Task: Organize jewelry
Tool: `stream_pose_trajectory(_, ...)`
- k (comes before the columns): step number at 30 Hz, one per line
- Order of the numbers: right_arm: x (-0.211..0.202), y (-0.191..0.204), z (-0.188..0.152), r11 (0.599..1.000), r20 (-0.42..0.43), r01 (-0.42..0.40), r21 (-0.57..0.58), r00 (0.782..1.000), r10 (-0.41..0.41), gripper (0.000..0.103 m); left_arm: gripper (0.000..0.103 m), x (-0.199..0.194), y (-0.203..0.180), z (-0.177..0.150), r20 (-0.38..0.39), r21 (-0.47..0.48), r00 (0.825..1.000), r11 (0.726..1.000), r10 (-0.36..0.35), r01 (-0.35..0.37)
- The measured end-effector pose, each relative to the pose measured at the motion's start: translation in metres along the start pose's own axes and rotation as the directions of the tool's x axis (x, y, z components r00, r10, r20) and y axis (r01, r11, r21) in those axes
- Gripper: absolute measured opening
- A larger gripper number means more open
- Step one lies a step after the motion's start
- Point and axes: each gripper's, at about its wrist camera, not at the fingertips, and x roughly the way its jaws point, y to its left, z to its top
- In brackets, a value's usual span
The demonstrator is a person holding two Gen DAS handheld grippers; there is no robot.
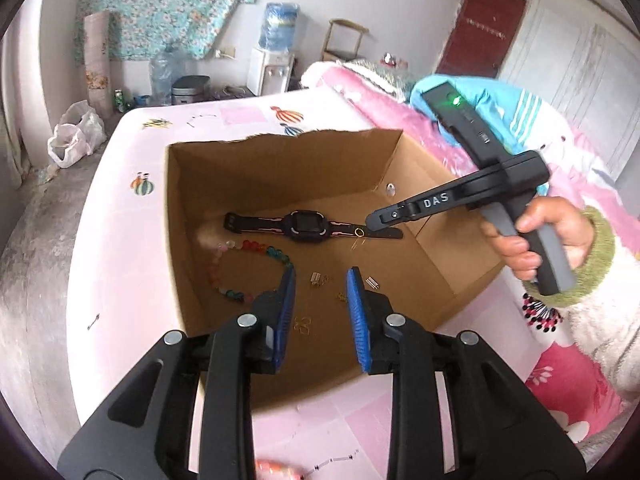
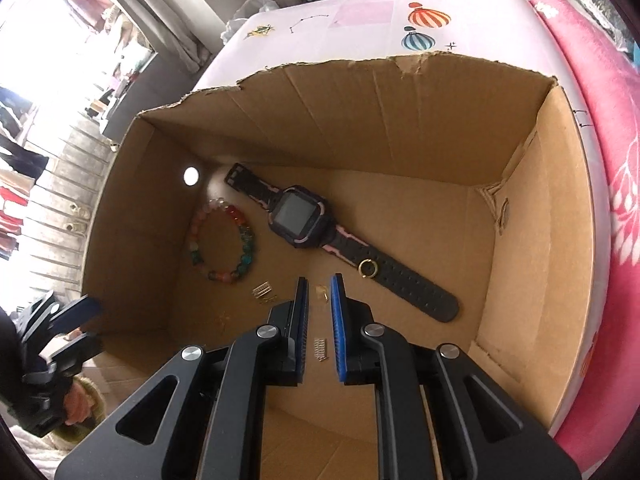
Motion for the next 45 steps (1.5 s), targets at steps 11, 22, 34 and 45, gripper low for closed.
stream_pose_trajectory(11,-0.023,-0.004,-0.007,0.999,0.098,-0.038,0.006,0.995,0.037,0.012,0.026,-0.026,0.007,-0.038,0.035,-0.044,0.999,0.999,0.029,-0.028)
stream_pose_trajectory(22,-0.150,0.011,-0.107,0.975,0.496,-0.181,-0.127,0.840,0.220,0.013,0.041,-0.050,-0.031,-0.063,0.102,0.100,0.995,0.995,-0.024,0.013)
stream_pose_trajectory(34,-0.077,0.015,-0.212,0.987,0.380,-0.160,0.002,0.913,0.147,0.038,0.048,-0.033,-0.022,-0.104,-0.010,0.045,1.000,0.999,0.025,-0.025)
stream_pose_trajectory(45,-0.016,0.014,-0.204,0.984,0.271,-0.129,0.121,0.958,0.092,0.038,0.046,-0.034,0.019,-0.147,-0.101,-0.065,0.985,0.987,0.142,-0.149)
